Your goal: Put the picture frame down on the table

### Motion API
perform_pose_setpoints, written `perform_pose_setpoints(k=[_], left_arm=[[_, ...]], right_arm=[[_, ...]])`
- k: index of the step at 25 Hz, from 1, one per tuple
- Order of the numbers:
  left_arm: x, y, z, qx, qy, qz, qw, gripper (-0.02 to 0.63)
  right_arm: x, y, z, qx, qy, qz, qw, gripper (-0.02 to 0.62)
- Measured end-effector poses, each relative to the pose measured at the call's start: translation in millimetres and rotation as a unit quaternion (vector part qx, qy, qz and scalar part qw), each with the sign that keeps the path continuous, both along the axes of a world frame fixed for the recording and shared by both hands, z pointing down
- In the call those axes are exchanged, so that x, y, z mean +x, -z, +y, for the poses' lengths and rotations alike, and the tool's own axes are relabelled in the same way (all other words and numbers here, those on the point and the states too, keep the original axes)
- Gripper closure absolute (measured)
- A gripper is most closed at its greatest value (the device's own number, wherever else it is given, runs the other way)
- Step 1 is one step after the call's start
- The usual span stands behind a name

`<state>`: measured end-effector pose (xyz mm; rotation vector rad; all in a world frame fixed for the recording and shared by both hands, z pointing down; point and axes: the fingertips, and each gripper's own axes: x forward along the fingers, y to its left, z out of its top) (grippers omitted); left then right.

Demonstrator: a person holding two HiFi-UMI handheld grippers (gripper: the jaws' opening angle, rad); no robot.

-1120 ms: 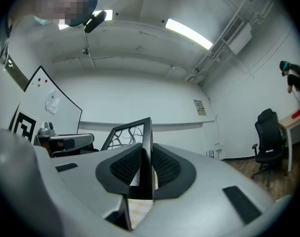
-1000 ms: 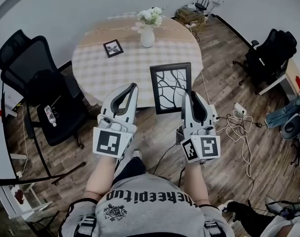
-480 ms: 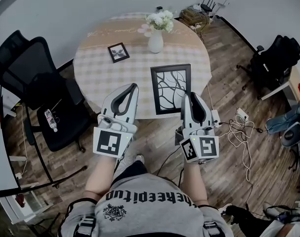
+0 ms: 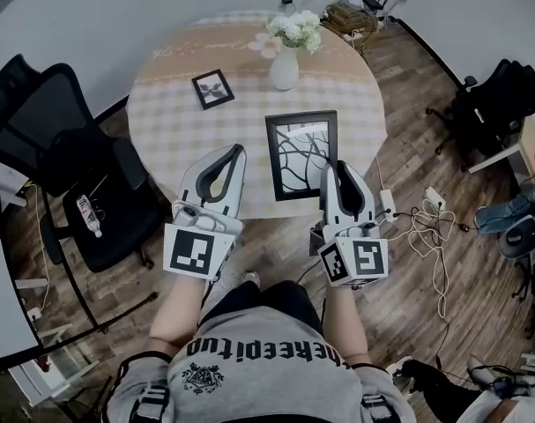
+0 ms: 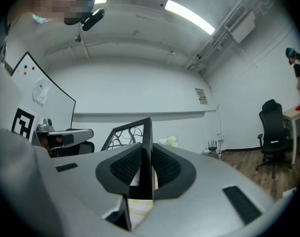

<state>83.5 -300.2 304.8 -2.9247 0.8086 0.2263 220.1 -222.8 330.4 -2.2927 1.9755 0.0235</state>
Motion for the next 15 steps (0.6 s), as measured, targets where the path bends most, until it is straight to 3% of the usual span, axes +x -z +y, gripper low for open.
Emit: perform_pose_setpoints(k=[15], left_arm=[[14.7,-21.3,-40.5,-0.025,0.036,-0.019,0.9989,0.589]], right_arm=[[25.7,-49.9,-52.6,-0.058,0.026,-0.041,0.997,0.526]])
